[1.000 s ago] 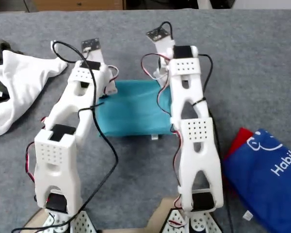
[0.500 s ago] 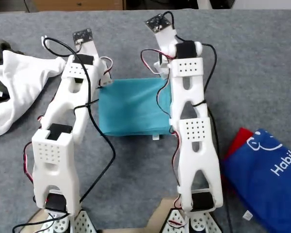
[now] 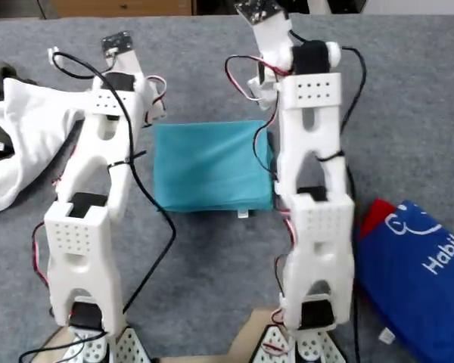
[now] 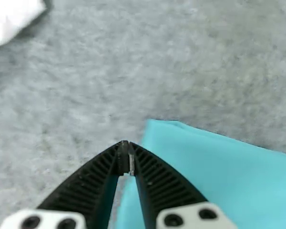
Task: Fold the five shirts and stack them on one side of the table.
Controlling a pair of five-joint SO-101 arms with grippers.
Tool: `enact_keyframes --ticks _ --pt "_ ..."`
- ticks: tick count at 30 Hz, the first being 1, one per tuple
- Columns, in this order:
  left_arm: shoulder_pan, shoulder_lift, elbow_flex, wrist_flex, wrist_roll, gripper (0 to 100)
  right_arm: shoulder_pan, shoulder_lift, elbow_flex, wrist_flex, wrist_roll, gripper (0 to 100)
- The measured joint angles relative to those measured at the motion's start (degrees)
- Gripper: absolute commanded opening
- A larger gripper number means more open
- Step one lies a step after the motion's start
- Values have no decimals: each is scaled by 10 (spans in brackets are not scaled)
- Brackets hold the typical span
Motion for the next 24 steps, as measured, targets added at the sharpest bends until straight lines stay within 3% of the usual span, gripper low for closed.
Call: enact_keyframes --ticks 5,11,20,24 --pt "-5 0 0 58 -72 18 0 -164 229 0 0 19" --pt "-23 0 0 121 -85 18 0 -345 499 0 0 19" --pt "-27 5 0 127 -87 18 -1 -608 833 -3 -1 21" --pt "-39 44 0 116 -87 18 -1 -644 916 -41 -70 20"
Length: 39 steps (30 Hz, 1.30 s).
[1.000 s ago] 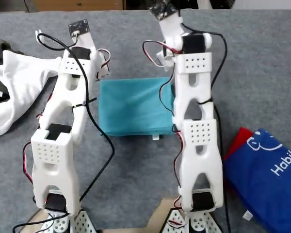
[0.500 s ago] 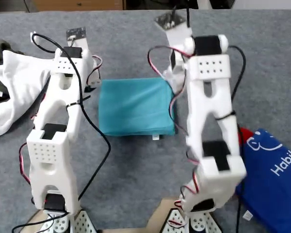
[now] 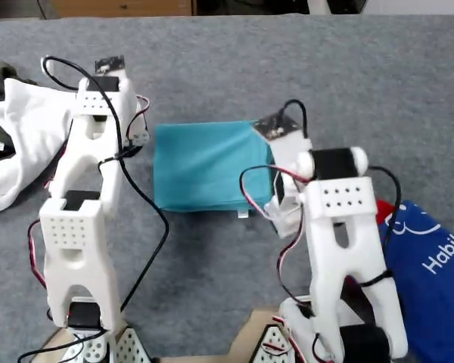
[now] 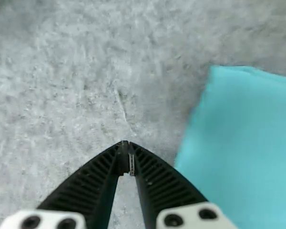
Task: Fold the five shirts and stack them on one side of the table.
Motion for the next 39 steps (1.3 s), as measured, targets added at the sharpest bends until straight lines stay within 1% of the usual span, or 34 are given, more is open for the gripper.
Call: enact_keyframes --ticks 4,7,8,9,11,14,16,21,25,28,32,34,39 --pt "-36 58 -4 -33 0 18 0 -1 63 -112 -142 23" --pt "-45 76 -27 -37 -3 18 -22 -1 92 -223 -238 26" --pt "-45 78 -34 -34 -3 18 -35 -1 100 -262 -265 42" --pt "-45 79 -40 -33 -3 18 -49 -1 107 -298 -288 73" --pt "-45 83 -45 -33 -3 18 -77 5 111 -360 -334 170" --pt "-45 83 -45 -33 -4 18 -107 41 112 -426 -397 307" --pt "-45 83 -45 -33 -6 18 -116 74 112 -451 -433 334" --pt "-45 83 -46 -33 -6 18 -123 166 75 -461 -536 334" --pt "-45 83 -46 -33 -6 18 -123 229 -6 -433 -608 335" --pt "-45 83 -46 -33 -6 18 -123 278 -62 -420 -648 335" --pt "-45 83 -46 -33 -6 18 -123 346 -104 -417 -680 335" --pt "-45 83 -46 -33 -6 18 -123 362 -122 -402 -684 336" --pt "-45 83 -46 -33 -6 18 -123 365 -182 -303 -685 336"
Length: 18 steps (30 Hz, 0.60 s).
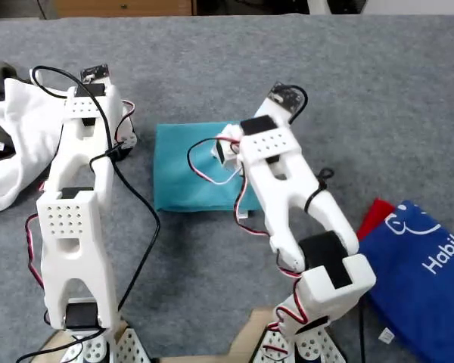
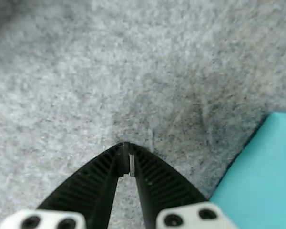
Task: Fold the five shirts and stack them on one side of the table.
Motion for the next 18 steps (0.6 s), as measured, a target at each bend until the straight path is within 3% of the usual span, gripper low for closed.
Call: enact_keyframes --ticks 7,18 --pt "0 0 0 0 0 18 0 5 -83 135 11 336" --pt "0 1 0 0 0 18 -30 117 -83 86 4 337"
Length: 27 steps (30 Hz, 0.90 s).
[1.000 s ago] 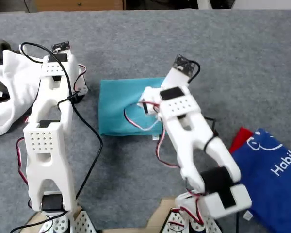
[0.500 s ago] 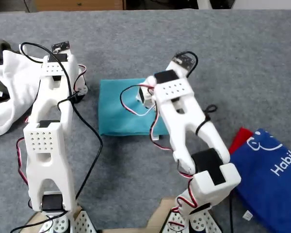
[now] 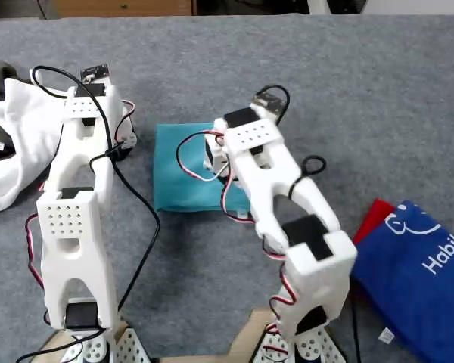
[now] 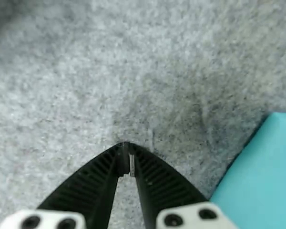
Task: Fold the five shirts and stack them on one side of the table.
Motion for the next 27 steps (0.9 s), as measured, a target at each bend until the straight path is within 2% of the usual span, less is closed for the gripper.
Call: enact_keyframes --ticks 4,10,12,18,22,27 --pt "0 0 0 0 0 18 0 46 0 -42 0 333" --pt "0 0 0 -2 0 18 1 62 -5 -50 0 329" --pt "0 0 0 -2 0 18 4 64 -7 -50 0 287" --pt "0 0 0 -2 0 18 31 64 -11 -17 38 9" --pt "0 0 0 -2 0 18 52 64 -11 5 78 5" --pt "0 0 0 -2 0 18 56 66 -19 40 94 5"
